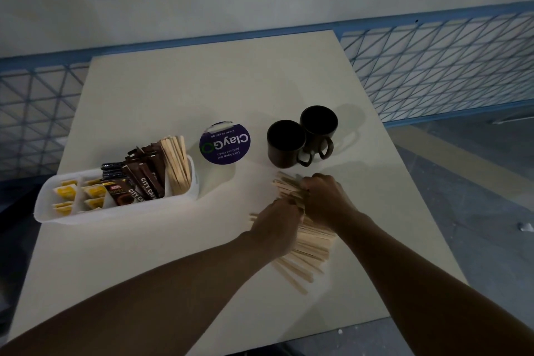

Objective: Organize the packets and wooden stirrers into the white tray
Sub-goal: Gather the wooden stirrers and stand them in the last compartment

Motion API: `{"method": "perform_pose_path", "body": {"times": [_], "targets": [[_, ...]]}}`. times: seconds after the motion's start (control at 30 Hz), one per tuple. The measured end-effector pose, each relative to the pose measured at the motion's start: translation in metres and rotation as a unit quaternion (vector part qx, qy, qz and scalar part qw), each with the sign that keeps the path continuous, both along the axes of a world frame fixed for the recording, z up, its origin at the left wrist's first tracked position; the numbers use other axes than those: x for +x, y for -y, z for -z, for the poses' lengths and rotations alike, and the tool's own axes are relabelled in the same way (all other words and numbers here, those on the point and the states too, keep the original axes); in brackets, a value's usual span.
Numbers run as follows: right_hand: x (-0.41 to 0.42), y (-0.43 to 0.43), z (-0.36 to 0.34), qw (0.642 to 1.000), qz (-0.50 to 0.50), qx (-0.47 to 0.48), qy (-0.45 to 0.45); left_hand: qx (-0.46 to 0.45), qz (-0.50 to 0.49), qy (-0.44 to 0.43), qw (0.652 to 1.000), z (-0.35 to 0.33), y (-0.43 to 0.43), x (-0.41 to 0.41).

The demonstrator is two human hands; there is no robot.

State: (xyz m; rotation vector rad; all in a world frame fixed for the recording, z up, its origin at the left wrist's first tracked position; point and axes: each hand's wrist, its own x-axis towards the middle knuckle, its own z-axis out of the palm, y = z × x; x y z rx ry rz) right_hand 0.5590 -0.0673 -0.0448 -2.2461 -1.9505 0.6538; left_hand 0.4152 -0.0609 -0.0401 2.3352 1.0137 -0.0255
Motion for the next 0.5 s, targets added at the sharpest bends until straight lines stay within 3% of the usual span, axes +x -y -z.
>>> {"method": "perform_pose_path", "body": {"times": [0.33, 0.5], "targets": [[0.002, -0.002, -0.006, 1.000, -0.011, 0.019, -0.010, -0.061, -0.045, -0.017, 0.997, 0.004, -0.008, 0.000], [0.000, -0.004, -0.011, 1.000, -0.021, -0.006, 0.019, -0.032, -0.042, -0.033, 0.998, -0.001, -0.013, -0.003]]}}
